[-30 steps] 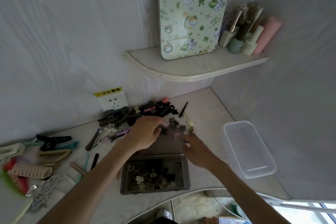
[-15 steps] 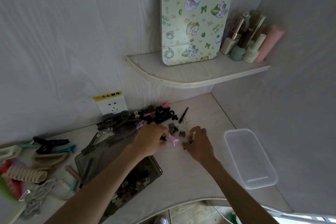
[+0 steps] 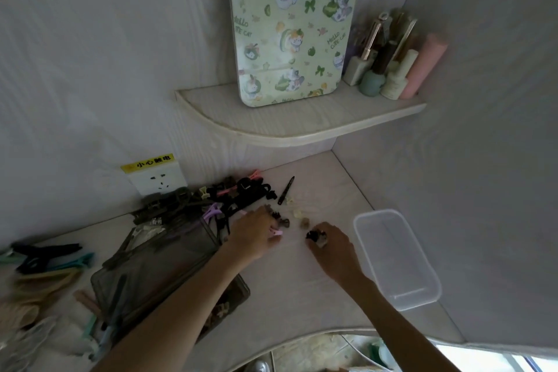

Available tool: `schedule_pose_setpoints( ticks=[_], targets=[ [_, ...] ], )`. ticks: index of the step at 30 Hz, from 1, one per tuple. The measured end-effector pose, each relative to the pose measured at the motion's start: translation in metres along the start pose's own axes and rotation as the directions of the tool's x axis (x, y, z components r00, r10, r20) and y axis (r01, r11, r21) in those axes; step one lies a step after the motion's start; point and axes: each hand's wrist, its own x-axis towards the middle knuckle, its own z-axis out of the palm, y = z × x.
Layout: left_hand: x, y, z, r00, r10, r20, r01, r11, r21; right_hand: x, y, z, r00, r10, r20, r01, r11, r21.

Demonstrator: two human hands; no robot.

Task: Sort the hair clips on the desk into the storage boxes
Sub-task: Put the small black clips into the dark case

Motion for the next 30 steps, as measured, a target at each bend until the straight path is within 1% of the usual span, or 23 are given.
schedule_pose_setpoints(
  ticks=[2,3,4,6,8,10,12,15,18,20,24,26,28,30],
  targets=[
    [0.005,0.002,0.003,0.998,-0.046,-0.033,0.046,0.999,-0.014,0.005,-0.006,0.002,0.993,0.048,-0.104,-0.036,0.993,0.114],
    [0.007,0.005,0.002,0.996,-0.066,-0.056,0.066,0.998,-0.002,0.009,-0.009,0.003,0.991,0.067,-0.114,-0.05,0.989,0.141],
    [0.01,0.008,0.001,0.994,-0.065,-0.084,0.066,0.998,0.013,0.014,-0.012,0.004,0.992,0.079,-0.098,-0.063,0.986,0.152],
    [0.015,0.016,0.001,0.992,-0.018,-0.122,0.022,0.999,0.034,0.023,-0.017,0.006,0.996,0.091,-0.014,-0.088,0.986,0.144],
    [0.02,0.022,0.005,0.996,0.02,-0.091,-0.014,0.998,0.065,0.028,-0.02,0.01,0.995,0.062,0.074,-0.07,0.992,0.109],
    [0.022,0.024,0.008,0.998,0.024,-0.055,-0.017,0.991,0.133,0.03,-0.021,0.014,0.996,0.022,0.086,-0.028,0.998,0.064],
    [0.023,0.022,0.011,0.997,0.022,-0.068,-0.013,0.991,0.134,0.029,-0.021,0.016,0.999,0.0,0.039,-0.001,0.999,0.036],
    [0.02,0.018,0.01,0.992,0.032,-0.121,-0.029,0.999,0.024,0.027,-0.014,0.017,0.999,-0.034,-0.017,0.034,0.999,-0.006],
    [0.013,0.01,0.004,0.983,0.003,-0.184,-0.035,0.985,-0.17,0.026,-0.01,0.014,0.997,-0.08,-0.008,0.08,0.997,-0.007],
    [0.002,0.003,-0.004,0.983,0.005,-0.181,-0.063,0.947,-0.315,0.028,-0.012,0.012,0.993,-0.12,0.02,0.12,0.992,-0.024],
    [-0.041,-0.008,-0.036,0.995,0.054,-0.081,-0.089,0.842,-0.533,0.028,-0.02,0.016,0.981,-0.19,0.045,0.193,0.977,-0.092],
    [-0.07,-0.023,-0.049,0.999,0.048,-0.016,-0.049,0.825,-0.564,0.026,-0.025,0.019,0.977,-0.189,0.098,0.2,0.973,-0.117],
    [-0.099,-0.041,-0.055,1.0,-0.006,0.03,0.021,0.844,-0.536,0.019,-0.032,0.02,0.973,-0.172,0.153,0.189,0.977,-0.099],
    [-0.129,-0.059,-0.058,0.997,-0.064,0.046,0.078,0.868,-0.49,0.004,-0.047,0.021,0.97,-0.195,0.147,0.192,0.981,0.031]
  ],
)
